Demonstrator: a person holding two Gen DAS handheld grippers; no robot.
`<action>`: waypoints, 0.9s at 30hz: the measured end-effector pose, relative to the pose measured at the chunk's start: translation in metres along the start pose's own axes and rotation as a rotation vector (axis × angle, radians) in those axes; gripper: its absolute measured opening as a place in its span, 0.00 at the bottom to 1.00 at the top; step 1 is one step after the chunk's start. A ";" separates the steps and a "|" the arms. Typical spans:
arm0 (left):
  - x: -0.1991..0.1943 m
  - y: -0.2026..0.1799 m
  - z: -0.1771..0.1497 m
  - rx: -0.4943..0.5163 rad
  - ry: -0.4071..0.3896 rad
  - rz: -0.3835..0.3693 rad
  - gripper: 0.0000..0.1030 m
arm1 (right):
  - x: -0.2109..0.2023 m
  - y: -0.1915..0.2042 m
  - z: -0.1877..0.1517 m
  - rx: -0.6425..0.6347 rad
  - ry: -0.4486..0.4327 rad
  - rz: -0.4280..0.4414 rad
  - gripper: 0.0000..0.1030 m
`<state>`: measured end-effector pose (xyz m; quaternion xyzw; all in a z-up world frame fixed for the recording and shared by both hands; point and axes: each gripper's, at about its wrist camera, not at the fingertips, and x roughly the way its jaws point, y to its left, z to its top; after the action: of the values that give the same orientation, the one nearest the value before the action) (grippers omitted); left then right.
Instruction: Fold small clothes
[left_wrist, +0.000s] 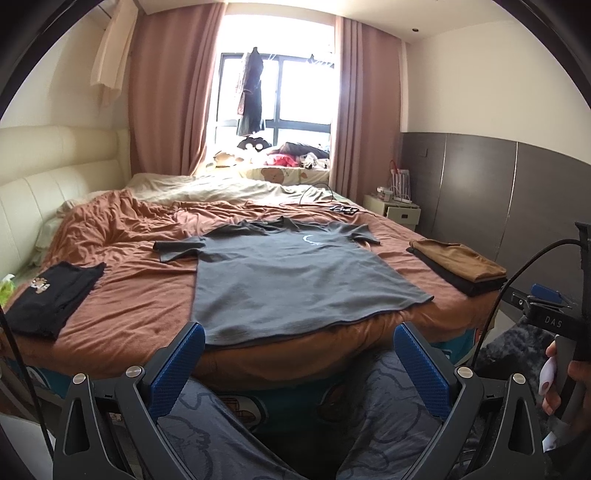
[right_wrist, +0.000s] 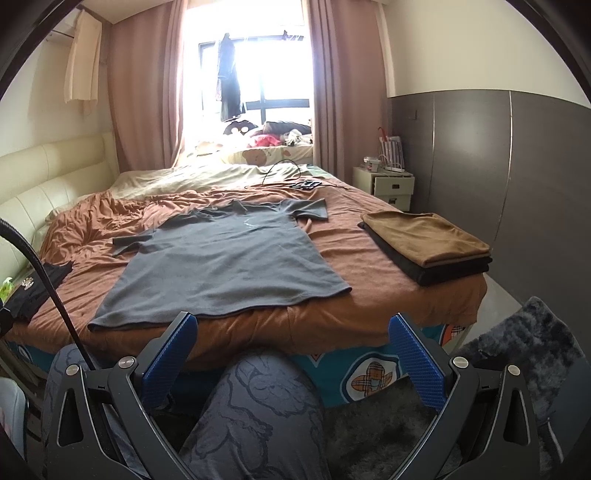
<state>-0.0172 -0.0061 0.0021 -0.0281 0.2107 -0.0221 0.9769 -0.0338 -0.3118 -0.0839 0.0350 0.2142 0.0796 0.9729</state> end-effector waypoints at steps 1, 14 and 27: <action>0.000 0.000 0.000 0.000 -0.001 0.000 1.00 | 0.001 0.000 0.000 0.002 0.002 0.000 1.00; 0.000 0.001 -0.001 0.001 -0.002 0.002 1.00 | 0.002 0.003 0.000 0.007 -0.001 0.005 1.00; -0.005 0.010 -0.001 -0.002 -0.007 0.011 1.00 | -0.001 0.003 -0.001 0.004 0.004 0.006 1.00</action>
<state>-0.0214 0.0036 0.0028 -0.0279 0.2075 -0.0165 0.9777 -0.0353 -0.3087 -0.0840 0.0376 0.2162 0.0823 0.9722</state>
